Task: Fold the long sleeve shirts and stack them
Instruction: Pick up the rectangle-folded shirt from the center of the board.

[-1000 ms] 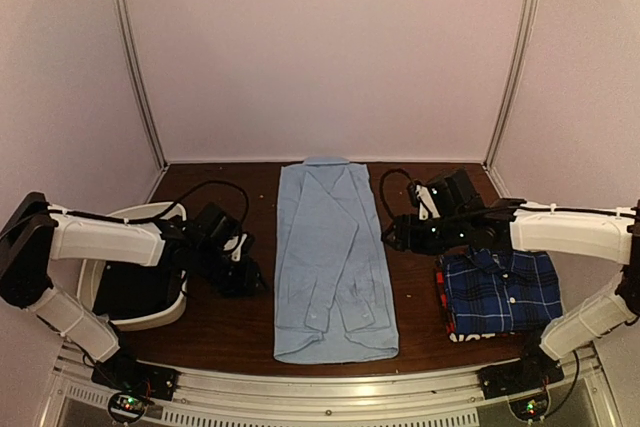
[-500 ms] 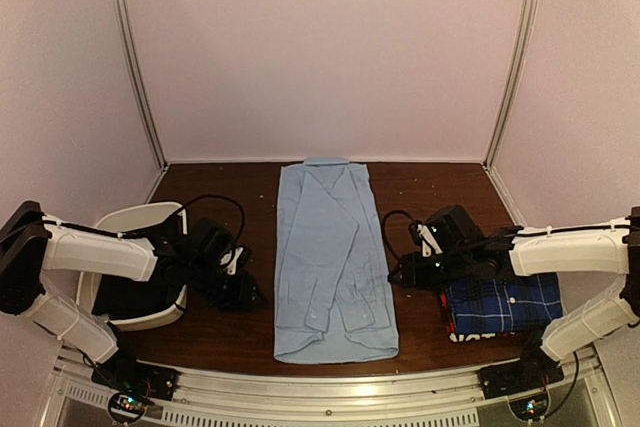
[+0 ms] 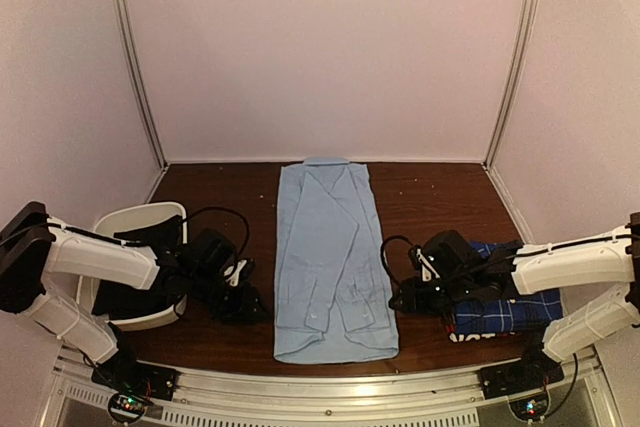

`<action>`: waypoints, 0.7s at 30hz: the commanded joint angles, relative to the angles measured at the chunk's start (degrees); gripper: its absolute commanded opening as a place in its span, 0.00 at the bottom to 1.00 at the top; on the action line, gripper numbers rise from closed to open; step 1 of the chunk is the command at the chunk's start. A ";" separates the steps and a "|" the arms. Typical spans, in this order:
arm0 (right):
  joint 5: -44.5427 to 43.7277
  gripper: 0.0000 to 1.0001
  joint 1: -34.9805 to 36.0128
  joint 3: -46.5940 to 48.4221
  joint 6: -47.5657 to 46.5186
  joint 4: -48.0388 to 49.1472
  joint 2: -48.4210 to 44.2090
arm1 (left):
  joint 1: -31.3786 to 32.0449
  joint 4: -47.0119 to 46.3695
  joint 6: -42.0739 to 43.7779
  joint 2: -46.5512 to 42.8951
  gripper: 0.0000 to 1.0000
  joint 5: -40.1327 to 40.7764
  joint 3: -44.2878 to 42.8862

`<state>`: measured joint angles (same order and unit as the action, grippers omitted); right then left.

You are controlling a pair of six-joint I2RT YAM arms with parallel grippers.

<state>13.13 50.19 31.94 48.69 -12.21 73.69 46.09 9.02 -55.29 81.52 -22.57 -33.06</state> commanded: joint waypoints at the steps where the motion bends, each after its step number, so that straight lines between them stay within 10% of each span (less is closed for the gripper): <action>1: -9.75 0.56 1.87 0.94 5.70 -0.64 -1.80 | 0.12 -2.22 -2.08 0.08 0.44 -2.92 2.58; 21: -19.19 0.58 12.95 -6.22 15.31 2.59 -11.69 | 0.89 8.30 -0.06 -7.57 0.44 1.91 0.25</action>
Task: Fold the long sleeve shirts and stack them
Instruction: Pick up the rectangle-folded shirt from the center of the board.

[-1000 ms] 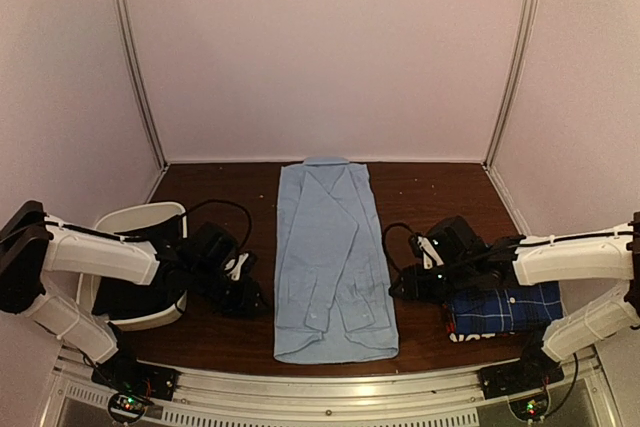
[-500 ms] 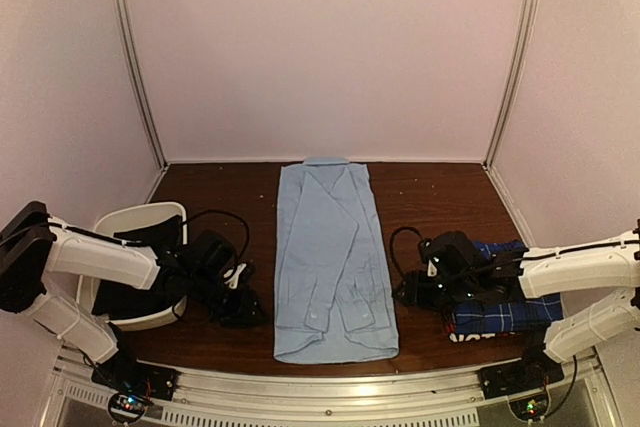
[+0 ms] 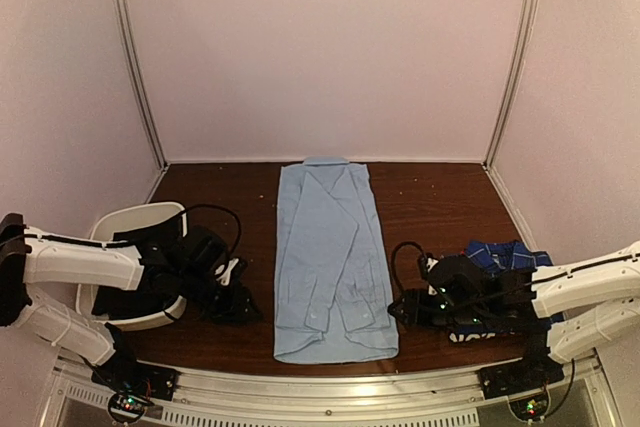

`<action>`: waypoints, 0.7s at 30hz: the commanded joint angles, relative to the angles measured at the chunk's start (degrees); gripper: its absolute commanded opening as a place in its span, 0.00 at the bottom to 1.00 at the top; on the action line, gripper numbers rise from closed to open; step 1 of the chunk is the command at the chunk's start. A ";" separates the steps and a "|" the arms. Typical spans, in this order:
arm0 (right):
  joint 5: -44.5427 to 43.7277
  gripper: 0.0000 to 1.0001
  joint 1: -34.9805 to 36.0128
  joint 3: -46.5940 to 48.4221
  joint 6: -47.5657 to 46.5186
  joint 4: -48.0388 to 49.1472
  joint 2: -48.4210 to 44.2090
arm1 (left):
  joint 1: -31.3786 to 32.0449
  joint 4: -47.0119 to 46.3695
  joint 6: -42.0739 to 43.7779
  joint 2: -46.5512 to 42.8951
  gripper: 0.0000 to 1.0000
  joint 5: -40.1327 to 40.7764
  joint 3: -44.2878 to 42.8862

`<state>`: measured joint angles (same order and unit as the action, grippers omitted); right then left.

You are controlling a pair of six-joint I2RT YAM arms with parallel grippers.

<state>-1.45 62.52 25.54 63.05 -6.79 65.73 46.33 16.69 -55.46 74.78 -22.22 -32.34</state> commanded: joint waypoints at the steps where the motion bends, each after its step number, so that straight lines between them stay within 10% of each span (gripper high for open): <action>1: -5.01 0.58 0.60 0.21 0.75 -4.35 -5.16 | 0.69 0.19 0.42 -0.63 0.44 1.65 -0.75; 9: -1.32 0.61 -0.43 -2.50 -0.05 -6.98 -16.00 | 0.77 -3.12 -1.11 -0.22 0.44 2.37 -0.61; 21: 12.40 0.58 -4.78 -4.54 -2.30 1.84 -6.29 | 2.19 -13.57 -3.34 2.63 0.46 -1.24 2.84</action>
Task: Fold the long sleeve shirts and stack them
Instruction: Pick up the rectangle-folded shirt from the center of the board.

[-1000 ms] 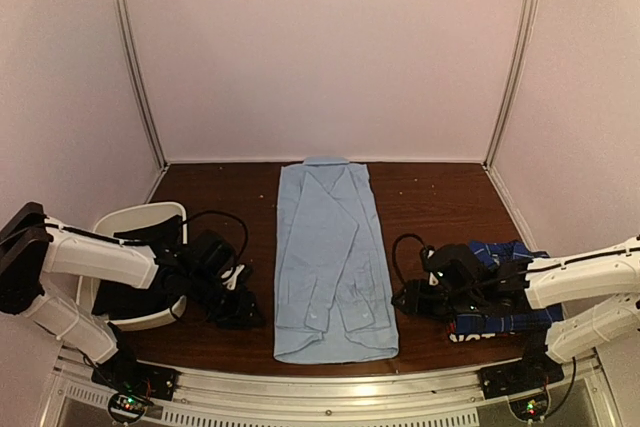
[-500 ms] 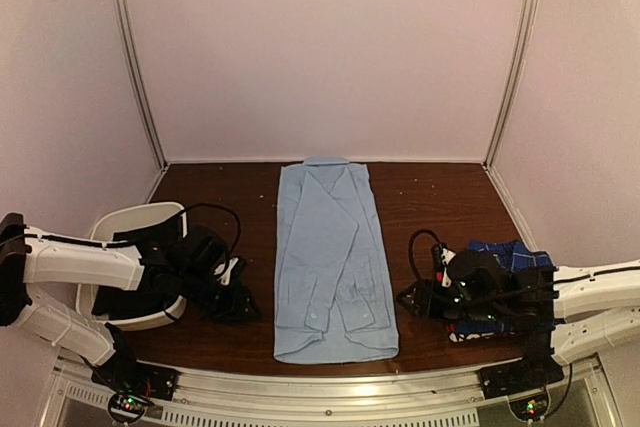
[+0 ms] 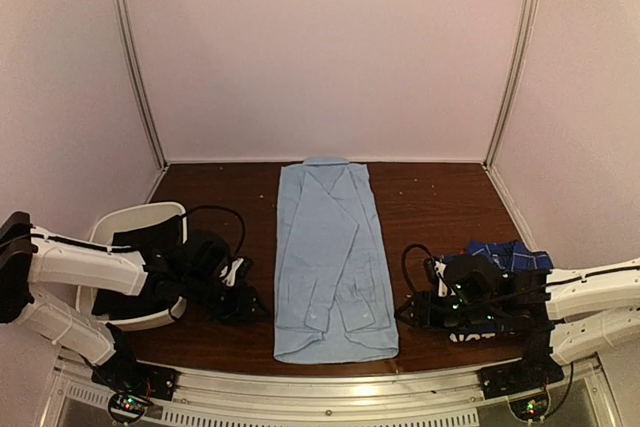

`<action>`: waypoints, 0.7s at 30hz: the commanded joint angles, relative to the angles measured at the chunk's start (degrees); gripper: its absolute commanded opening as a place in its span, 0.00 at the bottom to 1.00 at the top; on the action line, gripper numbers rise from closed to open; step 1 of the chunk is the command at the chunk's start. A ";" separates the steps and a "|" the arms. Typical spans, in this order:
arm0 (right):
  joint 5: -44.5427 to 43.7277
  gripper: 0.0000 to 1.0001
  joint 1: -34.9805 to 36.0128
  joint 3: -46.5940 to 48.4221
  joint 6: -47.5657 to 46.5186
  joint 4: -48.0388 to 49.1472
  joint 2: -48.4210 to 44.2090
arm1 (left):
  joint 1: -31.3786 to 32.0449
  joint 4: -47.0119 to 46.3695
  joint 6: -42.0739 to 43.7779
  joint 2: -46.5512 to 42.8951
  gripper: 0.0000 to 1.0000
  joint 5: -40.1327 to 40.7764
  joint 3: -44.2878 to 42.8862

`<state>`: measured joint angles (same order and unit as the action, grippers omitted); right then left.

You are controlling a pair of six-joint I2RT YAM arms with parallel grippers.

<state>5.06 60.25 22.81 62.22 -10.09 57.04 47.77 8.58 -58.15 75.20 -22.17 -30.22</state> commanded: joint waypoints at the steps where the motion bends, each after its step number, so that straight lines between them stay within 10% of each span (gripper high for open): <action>1: 7.54 0.58 -3.46 -2.29 -1.65 6.96 3.17 | 0.95 -6.07 -0.70 2.85 0.46 -1.25 0.73; 21: 18.36 0.54 -10.77 -2.68 -6.64 16.50 17.27 | 1.27 -8.05 -2.34 12.60 0.38 -3.65 -2.01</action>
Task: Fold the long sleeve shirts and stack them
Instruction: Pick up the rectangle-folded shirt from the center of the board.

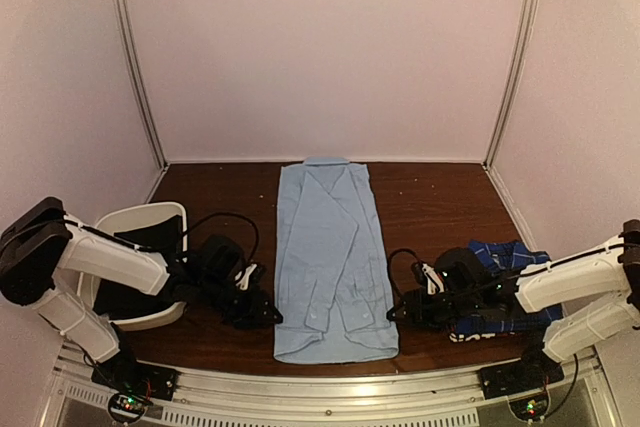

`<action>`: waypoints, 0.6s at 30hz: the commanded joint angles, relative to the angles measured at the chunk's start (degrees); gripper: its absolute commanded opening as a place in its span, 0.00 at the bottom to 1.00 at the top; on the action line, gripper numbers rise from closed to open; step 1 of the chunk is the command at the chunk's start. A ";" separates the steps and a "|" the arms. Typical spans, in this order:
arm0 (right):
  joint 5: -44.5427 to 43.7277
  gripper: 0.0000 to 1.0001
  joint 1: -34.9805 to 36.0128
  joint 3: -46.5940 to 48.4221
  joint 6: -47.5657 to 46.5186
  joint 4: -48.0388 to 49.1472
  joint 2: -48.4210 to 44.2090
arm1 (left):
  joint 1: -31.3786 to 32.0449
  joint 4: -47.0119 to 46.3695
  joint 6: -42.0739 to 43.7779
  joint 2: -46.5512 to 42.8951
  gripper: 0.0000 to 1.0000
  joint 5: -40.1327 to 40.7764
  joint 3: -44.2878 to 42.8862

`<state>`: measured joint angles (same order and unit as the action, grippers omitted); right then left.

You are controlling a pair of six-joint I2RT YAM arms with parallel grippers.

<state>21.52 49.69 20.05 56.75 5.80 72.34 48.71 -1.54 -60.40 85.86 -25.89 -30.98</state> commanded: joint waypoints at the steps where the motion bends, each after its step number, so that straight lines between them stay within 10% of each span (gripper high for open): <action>1: 2.14 0.54 -0.21 0.07 -1.12 0.99 2.35 | 0.29 2.84 -0.05 2.28 0.37 -0.16 -1.53; 18: 5.57 0.33 0.15 -0.15 0.19 6.23 6.41 | 0.95 3.02 -1.19 5.01 0.11 -6.72 -3.02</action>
<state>26.04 49.63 20.62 57.01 10.81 77.54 49.15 0.62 -61.28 90.04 -30.35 -33.43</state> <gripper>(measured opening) 0.348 0.123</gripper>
